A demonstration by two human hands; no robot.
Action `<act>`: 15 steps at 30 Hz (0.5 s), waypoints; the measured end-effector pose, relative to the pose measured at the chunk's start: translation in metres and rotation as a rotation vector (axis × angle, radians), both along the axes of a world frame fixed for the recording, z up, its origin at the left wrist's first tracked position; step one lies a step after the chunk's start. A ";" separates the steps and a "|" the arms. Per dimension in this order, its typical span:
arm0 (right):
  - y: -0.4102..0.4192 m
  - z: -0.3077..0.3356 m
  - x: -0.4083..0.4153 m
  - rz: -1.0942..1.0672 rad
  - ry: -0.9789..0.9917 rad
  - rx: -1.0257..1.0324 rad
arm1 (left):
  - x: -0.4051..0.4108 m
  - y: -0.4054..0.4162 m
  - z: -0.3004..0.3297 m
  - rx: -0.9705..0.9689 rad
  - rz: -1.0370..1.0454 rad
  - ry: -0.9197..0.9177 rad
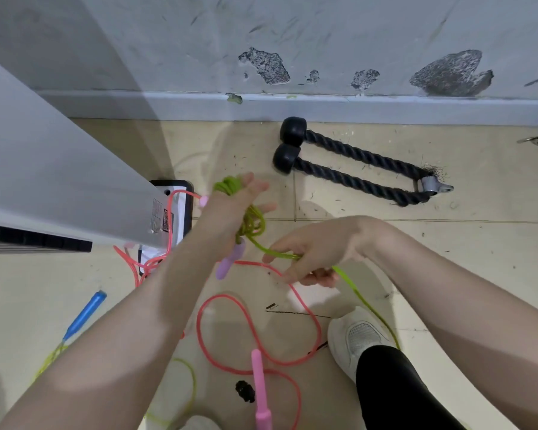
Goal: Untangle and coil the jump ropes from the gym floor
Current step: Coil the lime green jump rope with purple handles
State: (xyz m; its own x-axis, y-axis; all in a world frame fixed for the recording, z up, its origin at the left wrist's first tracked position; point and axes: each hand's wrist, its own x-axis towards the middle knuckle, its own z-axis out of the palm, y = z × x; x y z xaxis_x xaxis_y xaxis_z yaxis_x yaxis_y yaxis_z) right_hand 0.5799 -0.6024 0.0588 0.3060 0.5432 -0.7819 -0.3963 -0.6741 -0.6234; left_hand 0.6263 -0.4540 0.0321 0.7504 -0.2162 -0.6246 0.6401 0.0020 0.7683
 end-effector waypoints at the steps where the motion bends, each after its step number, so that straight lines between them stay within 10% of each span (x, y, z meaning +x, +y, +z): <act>1: -0.003 0.006 0.004 0.028 0.025 -0.022 | -0.005 -0.009 0.003 0.040 -0.050 -0.040; 7: -0.034 0.028 0.020 -0.035 -0.134 -0.245 | -0.016 -0.042 0.011 0.288 -0.437 -0.428; 15: -0.035 0.033 0.024 -0.015 -0.479 -0.443 | -0.020 -0.041 0.014 0.241 -0.763 -0.342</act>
State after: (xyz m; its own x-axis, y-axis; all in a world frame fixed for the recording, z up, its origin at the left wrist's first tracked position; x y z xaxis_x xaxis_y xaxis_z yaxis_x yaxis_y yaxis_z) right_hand 0.6041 -0.6375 0.0913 0.6810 0.1940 -0.7061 -0.1547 -0.9044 -0.3976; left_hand 0.6060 -0.4954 0.0461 0.6089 -0.6278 -0.4848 0.1341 -0.5210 0.8430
